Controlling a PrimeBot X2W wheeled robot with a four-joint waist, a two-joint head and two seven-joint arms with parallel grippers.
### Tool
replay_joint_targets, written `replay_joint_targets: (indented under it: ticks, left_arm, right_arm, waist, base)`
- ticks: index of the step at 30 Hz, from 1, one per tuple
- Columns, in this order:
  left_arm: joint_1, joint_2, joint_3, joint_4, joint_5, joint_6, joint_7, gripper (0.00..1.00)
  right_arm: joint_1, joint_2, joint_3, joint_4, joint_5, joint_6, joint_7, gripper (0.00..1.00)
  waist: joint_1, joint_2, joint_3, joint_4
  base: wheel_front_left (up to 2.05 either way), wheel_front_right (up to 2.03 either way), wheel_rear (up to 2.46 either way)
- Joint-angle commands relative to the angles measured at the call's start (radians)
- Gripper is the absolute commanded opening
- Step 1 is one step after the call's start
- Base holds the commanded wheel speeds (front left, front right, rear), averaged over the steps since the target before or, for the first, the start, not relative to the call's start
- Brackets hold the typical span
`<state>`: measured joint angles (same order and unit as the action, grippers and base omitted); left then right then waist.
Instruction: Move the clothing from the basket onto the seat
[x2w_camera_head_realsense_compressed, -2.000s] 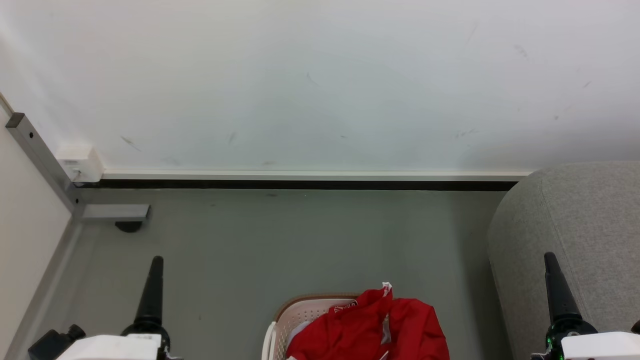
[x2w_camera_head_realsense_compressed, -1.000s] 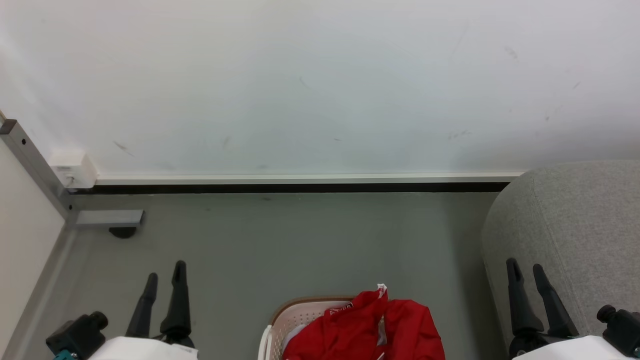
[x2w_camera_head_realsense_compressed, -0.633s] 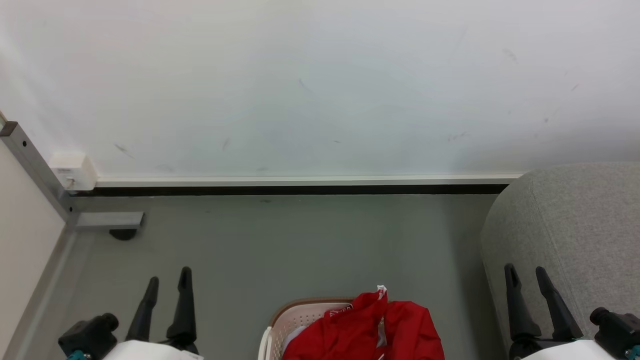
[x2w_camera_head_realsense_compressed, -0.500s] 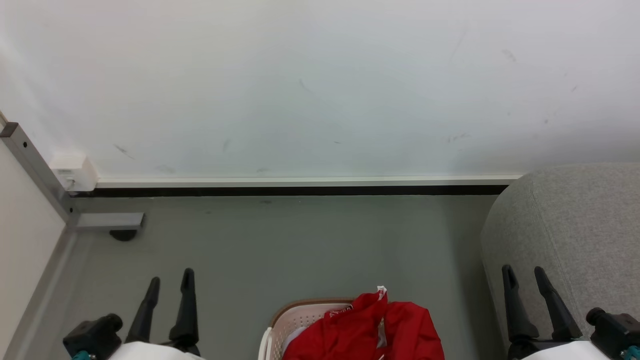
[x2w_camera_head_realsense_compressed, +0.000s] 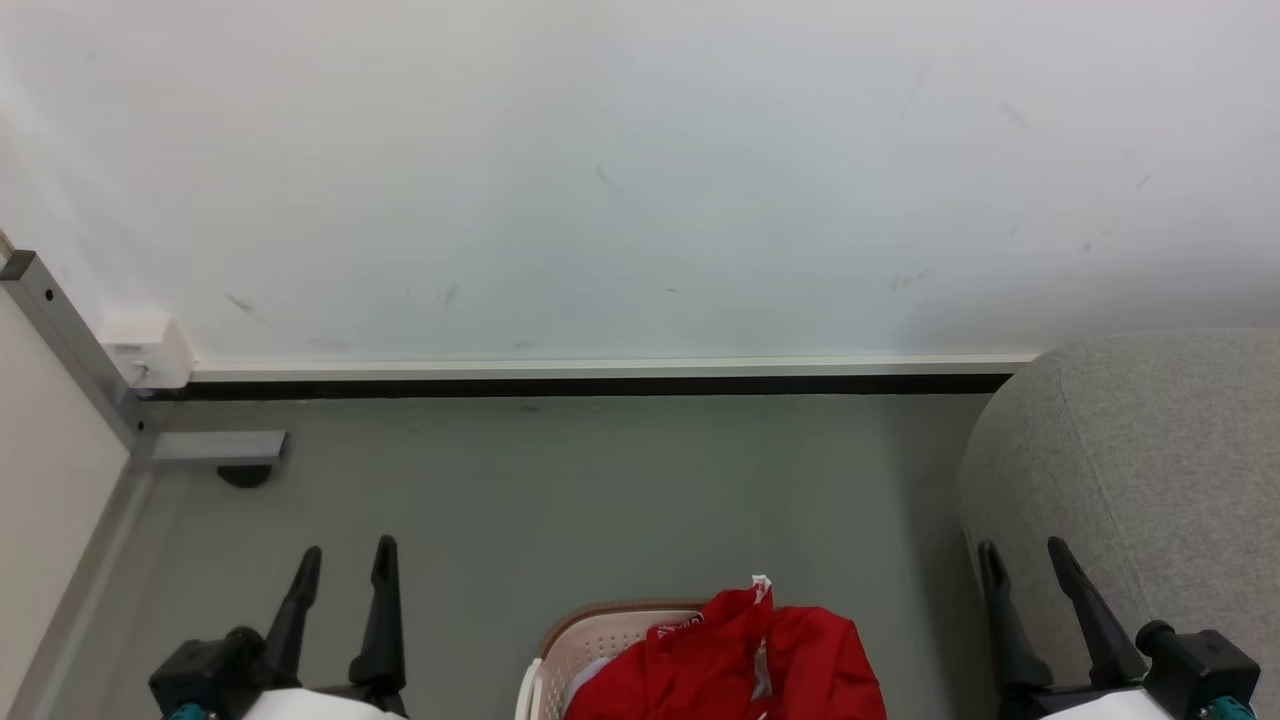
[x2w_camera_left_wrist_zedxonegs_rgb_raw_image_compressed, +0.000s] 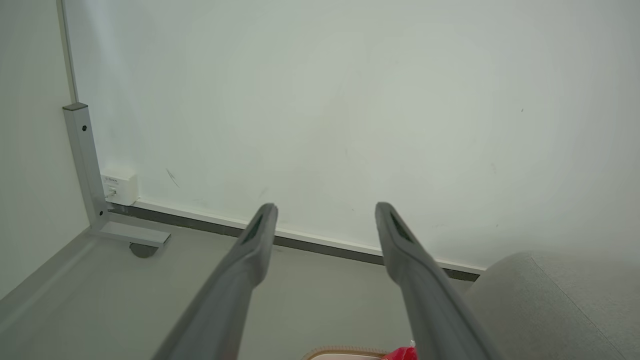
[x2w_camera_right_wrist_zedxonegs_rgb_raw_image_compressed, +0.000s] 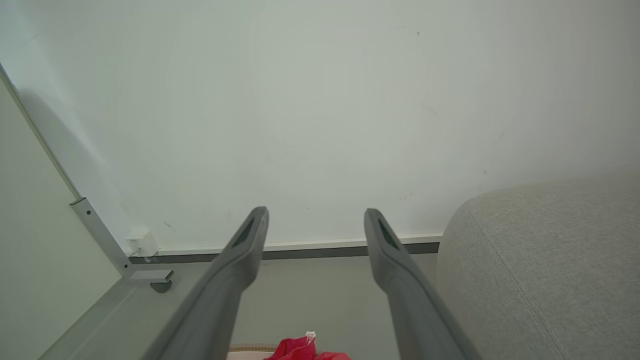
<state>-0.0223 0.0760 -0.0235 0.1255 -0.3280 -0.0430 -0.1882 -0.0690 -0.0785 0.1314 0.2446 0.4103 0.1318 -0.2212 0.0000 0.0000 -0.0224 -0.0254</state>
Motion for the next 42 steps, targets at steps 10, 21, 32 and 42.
replay_joint_targets:
  ticks: [10,21,32,42]
  left_arm:
    - [0.009,0.009,0.0,-0.012,0.095,0.003,-0.029,1.0]
    - [0.012,-0.002,0.004,0.013,0.167,0.003,-0.051,1.0]
    - [0.015,-0.013,0.017,0.024,0.207,-0.008,-0.07,1.0]
    - [0.01,-0.019,0.023,0.024,0.229,-0.015,-0.078,1.0]
  right_arm:
    - [0.003,0.007,0.007,0.017,-0.101,-0.002,-0.018,1.0]
    - [0.002,0.018,0.003,0.023,-0.171,-0.002,-0.029,1.0]
    - [0.01,0.027,-0.003,0.017,-0.223,-0.002,-0.039,1.0]
    - [0.002,0.03,0.0,0.022,-0.24,-0.002,-0.044,1.0]
  waist:
    - [0.0,0.0,-0.002,-0.006]
    - [0.0,0.0,-0.004,-0.009]
    - [0.0,0.0,-0.006,-0.011]
    - [0.0,0.0,-0.006,-0.014]
  base:
    - [0.0,0.0,0.0]
    - [0.0,0.0,0.0]
    - [0.0,0.0,0.0]
    - [0.0,0.0,0.0]
